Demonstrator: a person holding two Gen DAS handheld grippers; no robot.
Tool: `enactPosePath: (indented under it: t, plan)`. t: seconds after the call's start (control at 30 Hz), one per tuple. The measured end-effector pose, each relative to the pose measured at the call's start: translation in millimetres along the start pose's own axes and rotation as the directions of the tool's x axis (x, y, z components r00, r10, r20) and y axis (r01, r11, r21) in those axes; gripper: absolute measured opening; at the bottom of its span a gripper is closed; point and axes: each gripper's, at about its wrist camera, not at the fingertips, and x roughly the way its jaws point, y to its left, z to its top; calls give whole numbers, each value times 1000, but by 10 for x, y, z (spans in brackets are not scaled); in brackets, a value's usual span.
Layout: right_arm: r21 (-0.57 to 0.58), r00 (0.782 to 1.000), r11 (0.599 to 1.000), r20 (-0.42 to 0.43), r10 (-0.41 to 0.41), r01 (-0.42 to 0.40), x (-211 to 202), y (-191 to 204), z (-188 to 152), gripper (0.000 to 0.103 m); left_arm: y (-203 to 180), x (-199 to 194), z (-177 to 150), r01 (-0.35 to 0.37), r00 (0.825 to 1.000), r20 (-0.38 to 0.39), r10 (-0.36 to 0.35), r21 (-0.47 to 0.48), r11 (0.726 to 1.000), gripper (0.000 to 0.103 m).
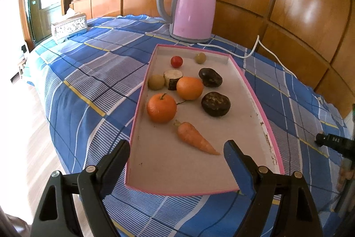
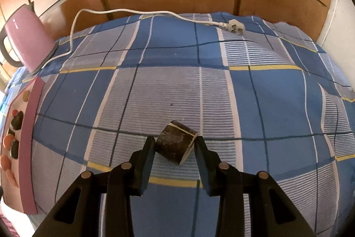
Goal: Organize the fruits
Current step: 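Carry the dark cylindrical slice into the tray and open the right gripper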
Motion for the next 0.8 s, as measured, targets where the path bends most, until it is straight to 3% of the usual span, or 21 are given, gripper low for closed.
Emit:
enactPosePath:
  t: [0.47, 0.8]
  plan:
    - [-92, 994, 990, -14, 109, -110, -92, 461, -199, 36, 23, -56, 22, 5, 1000, 7, -5, -12, 1000, 88]
    - [-201, 967, 946, -32, 252, -253, -248, 997, -268, 36, 75, -51, 37, -3, 1000, 4, 3, -35, 999, 89]
